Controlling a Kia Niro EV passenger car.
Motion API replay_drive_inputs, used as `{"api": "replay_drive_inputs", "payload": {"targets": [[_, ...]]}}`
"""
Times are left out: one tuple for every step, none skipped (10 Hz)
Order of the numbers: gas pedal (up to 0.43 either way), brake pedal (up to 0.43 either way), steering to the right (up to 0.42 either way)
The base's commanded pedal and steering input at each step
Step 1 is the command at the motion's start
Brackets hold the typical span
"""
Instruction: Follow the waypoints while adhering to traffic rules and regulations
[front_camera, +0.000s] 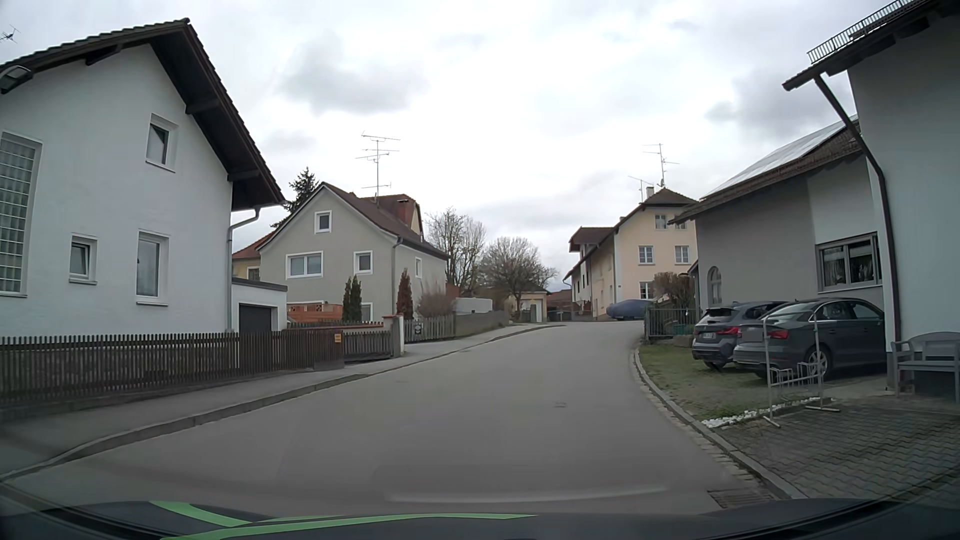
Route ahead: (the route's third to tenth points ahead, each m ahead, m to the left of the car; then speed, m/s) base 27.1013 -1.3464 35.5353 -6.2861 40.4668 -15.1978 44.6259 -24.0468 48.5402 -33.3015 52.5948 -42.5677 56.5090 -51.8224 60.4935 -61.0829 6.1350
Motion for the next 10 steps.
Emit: {"api": "replay_drive_inputs", "payload": {"targets": [[0.11, 0.0, 0.049], [0.11, 0.0, 0.049], [0.11, 0.0, 0.049], [0.11, 0.0, 0.049], [0.11, 0.0, 0.05], [0.11, 0.0, 0.05], [0.11, 0.0, 0.05], [0.11, 0.0, 0.05], [0.11, 0.0, 0.05], [0.11, 0.0, 0.05]]}}
